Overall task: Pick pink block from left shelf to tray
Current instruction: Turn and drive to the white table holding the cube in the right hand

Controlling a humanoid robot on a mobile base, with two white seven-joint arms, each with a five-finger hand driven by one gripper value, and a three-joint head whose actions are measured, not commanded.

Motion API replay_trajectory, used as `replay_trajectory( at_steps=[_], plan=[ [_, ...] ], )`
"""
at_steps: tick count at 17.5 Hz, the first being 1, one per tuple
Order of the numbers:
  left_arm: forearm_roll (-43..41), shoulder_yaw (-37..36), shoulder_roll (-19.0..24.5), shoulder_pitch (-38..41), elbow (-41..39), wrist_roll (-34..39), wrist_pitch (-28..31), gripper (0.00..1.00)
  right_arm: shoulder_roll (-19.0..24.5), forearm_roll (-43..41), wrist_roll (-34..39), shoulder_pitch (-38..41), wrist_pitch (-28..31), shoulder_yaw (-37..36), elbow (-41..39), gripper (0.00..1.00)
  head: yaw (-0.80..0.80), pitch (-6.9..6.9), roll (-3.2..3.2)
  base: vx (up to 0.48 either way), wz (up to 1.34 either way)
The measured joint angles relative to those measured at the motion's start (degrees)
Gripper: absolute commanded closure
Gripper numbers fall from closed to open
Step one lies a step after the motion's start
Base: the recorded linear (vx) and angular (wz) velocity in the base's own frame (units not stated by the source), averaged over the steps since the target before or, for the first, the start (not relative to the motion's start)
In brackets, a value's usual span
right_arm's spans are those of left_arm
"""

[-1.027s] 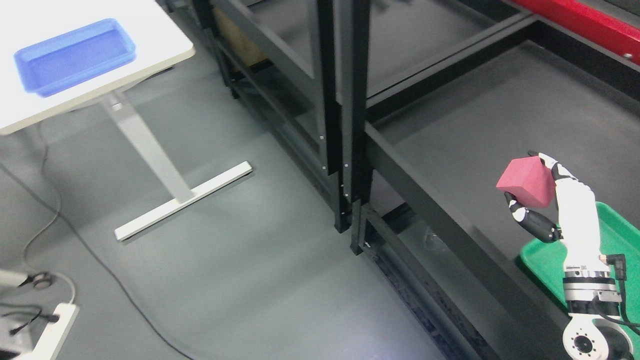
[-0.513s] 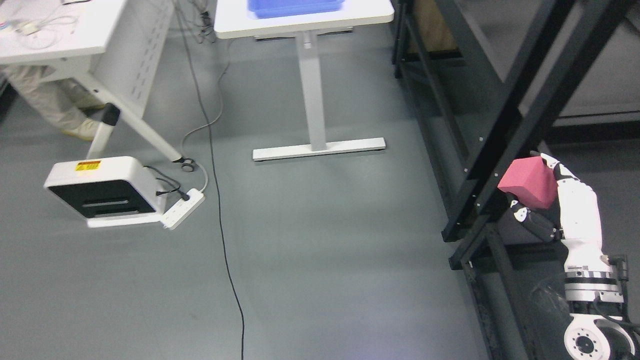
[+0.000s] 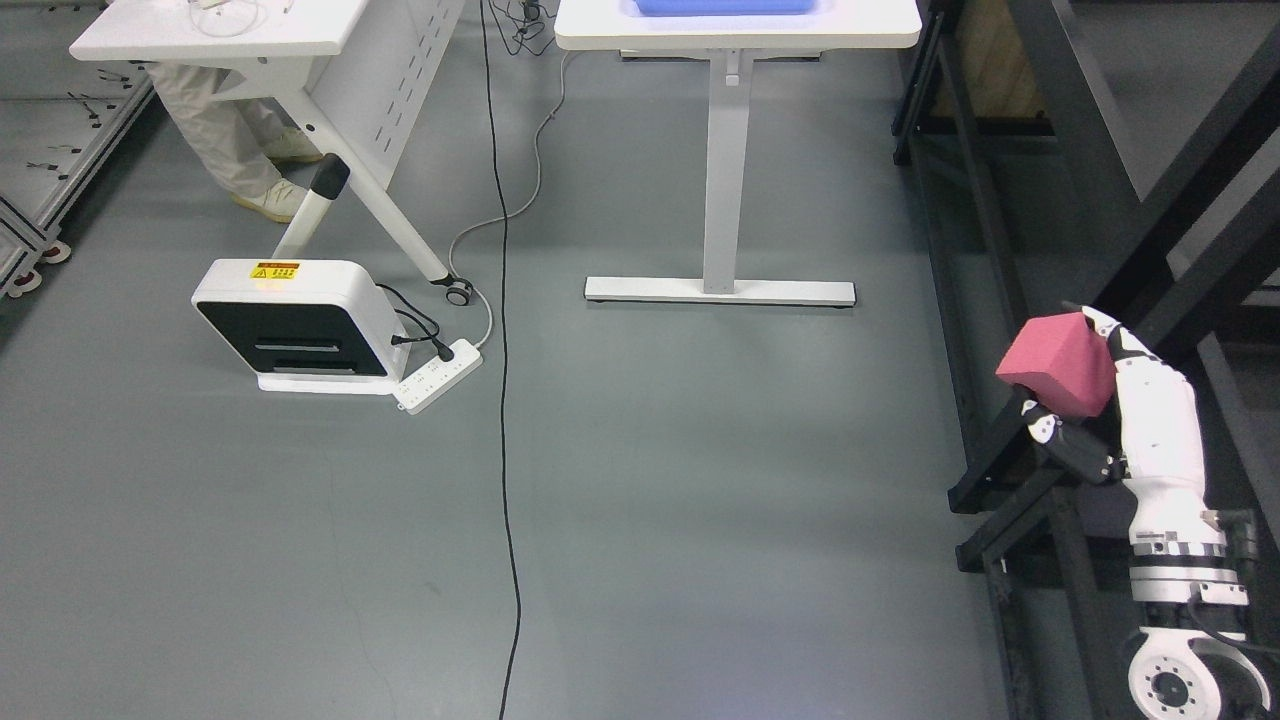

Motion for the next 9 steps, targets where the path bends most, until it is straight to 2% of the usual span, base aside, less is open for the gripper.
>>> replay_trajectory(
  at_steps=[5, 9],
  plan=[
    [0.0, 0.0, 0.0, 0.0, 0.0, 0.0, 0.0, 0.0, 0.0, 0.0, 0.0, 0.0, 0.1, 0.0, 0.0, 0.97, 0.0, 0.0, 0.0, 0.1, 0.18],
    [0.0, 0.0, 0.0, 0.0, 0.0, 0.0, 0.0, 0.0, 0.0, 0.0, 0.0, 0.1, 0.2, 0.1, 0.0, 0.97, 0.0, 0.0, 0.0, 0.205, 0.36]
  ],
)
